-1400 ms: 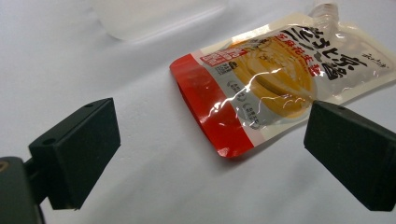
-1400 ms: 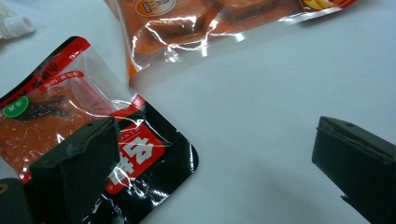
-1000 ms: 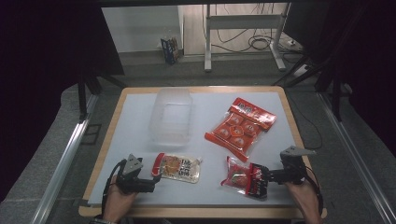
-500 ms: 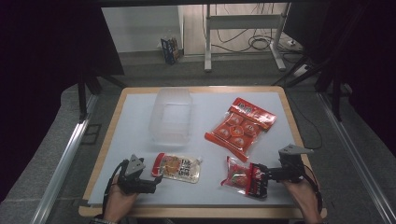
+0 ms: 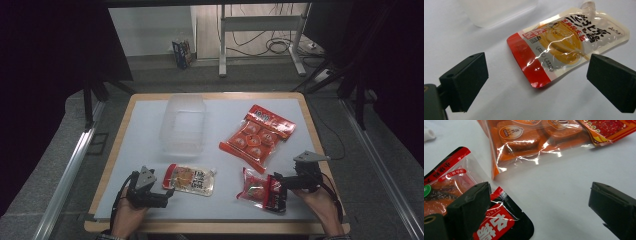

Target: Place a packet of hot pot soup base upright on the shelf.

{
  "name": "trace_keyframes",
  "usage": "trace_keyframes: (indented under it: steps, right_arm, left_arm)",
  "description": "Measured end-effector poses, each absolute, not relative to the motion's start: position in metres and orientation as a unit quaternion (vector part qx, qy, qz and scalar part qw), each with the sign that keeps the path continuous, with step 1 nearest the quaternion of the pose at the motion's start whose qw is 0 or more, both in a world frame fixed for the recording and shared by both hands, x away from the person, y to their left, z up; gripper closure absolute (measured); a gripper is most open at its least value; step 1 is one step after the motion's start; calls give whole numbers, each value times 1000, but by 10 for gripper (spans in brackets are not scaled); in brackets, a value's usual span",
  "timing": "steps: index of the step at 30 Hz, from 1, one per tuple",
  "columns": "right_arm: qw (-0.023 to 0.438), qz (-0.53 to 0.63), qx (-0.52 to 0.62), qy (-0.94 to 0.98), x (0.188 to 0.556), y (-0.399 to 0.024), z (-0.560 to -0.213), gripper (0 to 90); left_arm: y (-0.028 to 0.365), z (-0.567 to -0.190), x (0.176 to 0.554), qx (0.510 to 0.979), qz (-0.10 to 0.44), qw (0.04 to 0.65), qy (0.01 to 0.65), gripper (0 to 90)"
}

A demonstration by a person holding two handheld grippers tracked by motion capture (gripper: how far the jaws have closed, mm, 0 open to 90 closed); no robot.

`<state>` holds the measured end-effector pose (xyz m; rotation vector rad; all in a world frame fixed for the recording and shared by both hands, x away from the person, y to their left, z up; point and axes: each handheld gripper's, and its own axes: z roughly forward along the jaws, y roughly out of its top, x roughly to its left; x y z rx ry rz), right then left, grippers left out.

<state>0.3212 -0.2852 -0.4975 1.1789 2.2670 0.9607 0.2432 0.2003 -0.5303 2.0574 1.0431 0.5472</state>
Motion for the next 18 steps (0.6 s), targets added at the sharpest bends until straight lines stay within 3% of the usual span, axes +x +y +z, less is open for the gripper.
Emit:
trace_keyframes:
  steps: [9, 18]
  right_arm:
    - [188, 336, 431, 816, 341, -278, -492, 257]
    - [171, 317, 416, 835, 358, -273, -490, 365]
  left_arm:
    - [200, -530, 243, 805, 217, 375, 404, 35]
    - [199, -530, 242, 807, 219, 377, 398, 33]
